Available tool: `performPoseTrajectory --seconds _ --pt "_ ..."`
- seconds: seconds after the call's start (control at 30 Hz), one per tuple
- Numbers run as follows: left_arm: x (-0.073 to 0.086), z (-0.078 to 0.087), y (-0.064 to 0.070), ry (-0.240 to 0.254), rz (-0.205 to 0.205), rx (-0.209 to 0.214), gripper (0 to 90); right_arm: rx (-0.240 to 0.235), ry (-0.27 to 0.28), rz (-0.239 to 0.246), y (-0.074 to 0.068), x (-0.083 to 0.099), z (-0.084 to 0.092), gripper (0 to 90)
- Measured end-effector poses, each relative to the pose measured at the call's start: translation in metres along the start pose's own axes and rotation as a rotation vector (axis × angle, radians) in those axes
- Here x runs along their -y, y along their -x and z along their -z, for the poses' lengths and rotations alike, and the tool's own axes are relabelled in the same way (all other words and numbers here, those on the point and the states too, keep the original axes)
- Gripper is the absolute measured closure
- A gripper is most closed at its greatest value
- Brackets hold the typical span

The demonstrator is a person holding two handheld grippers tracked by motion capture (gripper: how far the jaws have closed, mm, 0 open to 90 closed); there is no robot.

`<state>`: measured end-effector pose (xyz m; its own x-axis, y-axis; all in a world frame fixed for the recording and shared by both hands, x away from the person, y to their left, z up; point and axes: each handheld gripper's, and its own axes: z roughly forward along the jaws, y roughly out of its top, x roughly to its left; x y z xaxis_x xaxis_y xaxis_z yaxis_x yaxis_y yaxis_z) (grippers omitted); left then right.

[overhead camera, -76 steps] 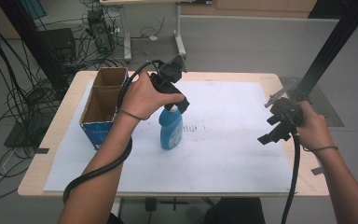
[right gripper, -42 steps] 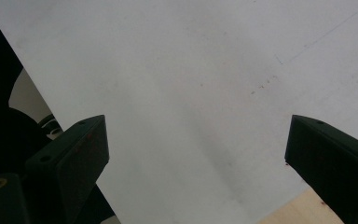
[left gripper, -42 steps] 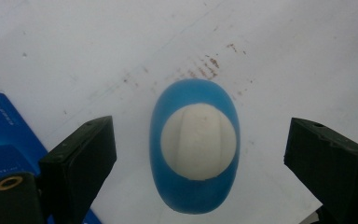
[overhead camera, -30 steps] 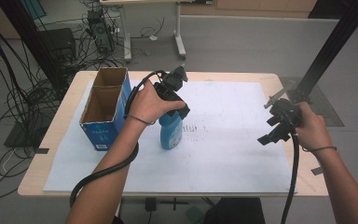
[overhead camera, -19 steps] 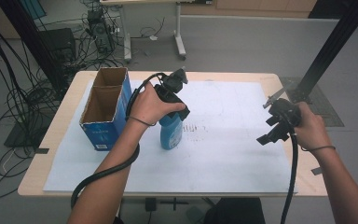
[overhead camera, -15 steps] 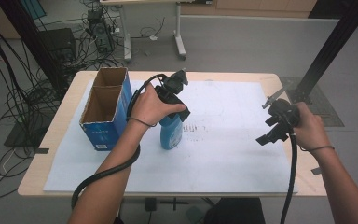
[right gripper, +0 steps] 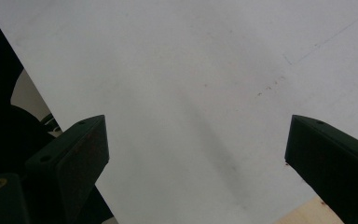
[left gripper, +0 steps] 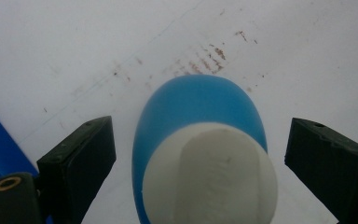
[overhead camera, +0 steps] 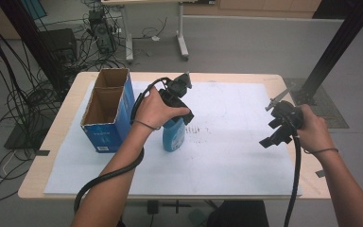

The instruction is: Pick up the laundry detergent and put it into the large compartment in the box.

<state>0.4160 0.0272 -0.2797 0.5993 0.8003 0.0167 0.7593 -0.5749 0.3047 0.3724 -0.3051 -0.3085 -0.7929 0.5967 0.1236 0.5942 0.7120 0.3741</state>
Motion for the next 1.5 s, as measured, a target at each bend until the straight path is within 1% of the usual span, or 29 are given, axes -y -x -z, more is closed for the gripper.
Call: performPoseTrajectory --seconds 0.07,0.2,0.27,0.3,0.43,0.53,0.63,0.67,0.7,0.77,0.87,1.03,1.07,1.37,1.43,1.47,1.5 --pt "0.0 -0.0007 -0.0006 -0.006 0.001 -0.002 9.0 0.001 -0.004 0.013 0.0011 0.0005 -0.0003 6.0" --pt "0.0005 -0.0026 -0.0017 -0.004 0.006 -0.002 9.0 0.002 -0.004 0.004 0.0006 0.0009 -0.0008 5.4" --pt "0.0006 -0.0032 -0.0018 -0.008 0.005 -0.003 9.0 0.005 -0.007 0.012 0.001 0.0011 -0.0007 5.4" --pt "0.0008 -0.0037 -0.0017 -0.003 0.007 -0.002 9.0 0.007 -0.01 0.025 0.0018 0.0013 -0.0006 5.4" --pt "0.0008 -0.0049 -0.0024 -0.01 0.009 -0.005 9.0 0.007 -0.012 0.029 0.0018 0.0008 -0.0007 5.5" --pt "0.001 -0.0051 -0.0029 -0.007 0.013 -0.002 9.0 0.008 -0.008 0.02 0.0008 0.0004 -0.0004 5.5" --pt "0.0014 -0.0057 -0.0034 -0.009 0.016 -0.004 9.0 0.008 -0.01 0.025 0.0015 0.0007 -0.0005 5.5" --pt "0.0015 -0.0058 -0.0039 -0.01 0.016 -0.002 9.0 0.007 -0.009 0.018 0.001 0.0007 -0.0005 5.5" --pt "0.0014 -0.0057 -0.0041 -0.012 0.015 -0.001 9.0 0.005 -0.005 -0.001 -0.0002 0.0004 -0.0005 5.5" --pt "0.0015 -0.0054 -0.0041 -0.01 0.016 0.001 9.0 0.006 -0.005 -0.004 -0.0001 0.0005 -0.0003 5.5" --pt "0.0014 -0.0047 -0.0035 -0.007 0.016 0.002 9.0 0.005 -0.004 0.009 0.0009 0.0008 -0.001 5.5" --pt "0.0014 -0.0039 -0.0032 -0.007 0.015 0.003 9.0 0.003 -0.003 0.006 0.0003 0.0004 -0.0009 5.5" --pt "0.0013 -0.0035 -0.0029 -0.007 0.006 0.005 9.0 0.004 -0.002 0.007 0.0002 0.0003 -0.0009 5.5" --pt "0.0012 -0.0031 -0.0022 -0.004 0.013 0.003 8.9 0.008 -0.002 0.007 0.0003 0.0002 -0.0009 5.6" --pt "0.0012 -0.0027 -0.0022 -0.002 0.013 0.003 8.9 0.01 -0.002 -0.001 -0.0005 -0.0003 -0.0003 5.6" --pt "0.0012 -0.0027 -0.0022 -0.002 0.013 0.003 9.0 0.015 -0.007 0.016 0.0006 -0.0001 0.0001 5.6" --pt "0.001 -0.0023 -0.0021 -0.002 0.011 0.002 8.9 0.012 -0.002 -0.004 -0.0008 -0.0004 0.0 5.6"
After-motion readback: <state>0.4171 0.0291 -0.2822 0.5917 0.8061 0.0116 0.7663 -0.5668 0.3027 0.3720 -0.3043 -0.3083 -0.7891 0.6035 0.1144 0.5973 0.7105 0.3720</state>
